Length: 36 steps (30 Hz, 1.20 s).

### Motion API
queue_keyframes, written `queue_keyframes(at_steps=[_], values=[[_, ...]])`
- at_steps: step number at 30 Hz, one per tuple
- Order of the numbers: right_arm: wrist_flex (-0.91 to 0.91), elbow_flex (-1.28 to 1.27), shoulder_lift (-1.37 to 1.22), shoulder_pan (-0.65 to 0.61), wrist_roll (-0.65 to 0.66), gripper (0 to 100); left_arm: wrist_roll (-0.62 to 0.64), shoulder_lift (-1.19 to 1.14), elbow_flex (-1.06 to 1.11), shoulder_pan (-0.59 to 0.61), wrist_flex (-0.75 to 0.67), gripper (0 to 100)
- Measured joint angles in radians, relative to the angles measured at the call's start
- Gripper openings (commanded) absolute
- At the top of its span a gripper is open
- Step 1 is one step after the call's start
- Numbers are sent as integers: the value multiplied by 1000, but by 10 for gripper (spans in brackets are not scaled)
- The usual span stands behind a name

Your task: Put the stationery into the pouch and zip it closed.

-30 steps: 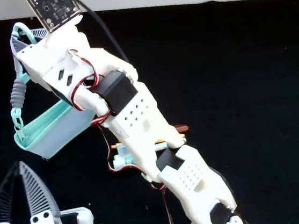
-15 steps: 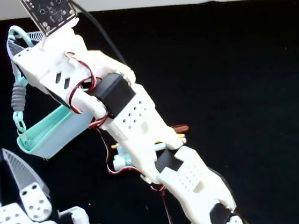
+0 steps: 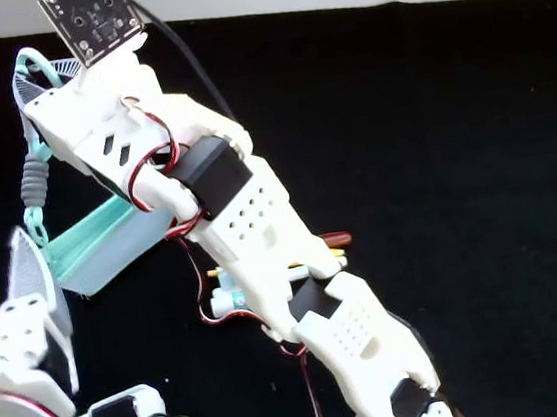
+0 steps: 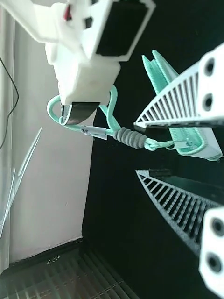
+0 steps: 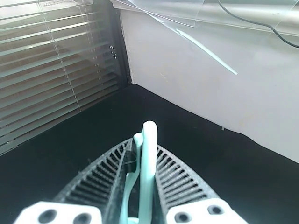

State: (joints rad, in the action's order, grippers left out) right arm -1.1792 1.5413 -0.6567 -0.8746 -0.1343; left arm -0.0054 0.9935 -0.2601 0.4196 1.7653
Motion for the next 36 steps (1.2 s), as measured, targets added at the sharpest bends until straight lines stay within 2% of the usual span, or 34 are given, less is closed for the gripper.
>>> queue_keyframes(at_steps=[3, 8, 12, 15, 21, 27, 32, 36], values=[[0, 0, 0, 0, 0, 5, 0, -58, 6, 20, 0, 160], [0, 0, 0, 0, 0, 5, 0, -112, 86, 129, 6, 160], [0, 0, 0, 0, 0, 5, -34, -100, 163, 232, 6, 160], [21, 0, 0, 0, 0, 5, -54, -57, 221, 261, 6, 160], [49, 0, -15, 0, 0, 5, -57, 37, 321, 245, 6, 160], [58, -2, -83, 0, 0, 5, -55, 43, 305, 198, 6, 160], [58, -2, -86, -3, 0, 5, 15, 43, 295, 110, 9, 159], [83, -2, -86, -5, 0, 5, 64, 43, 311, 46, 9, 116]])
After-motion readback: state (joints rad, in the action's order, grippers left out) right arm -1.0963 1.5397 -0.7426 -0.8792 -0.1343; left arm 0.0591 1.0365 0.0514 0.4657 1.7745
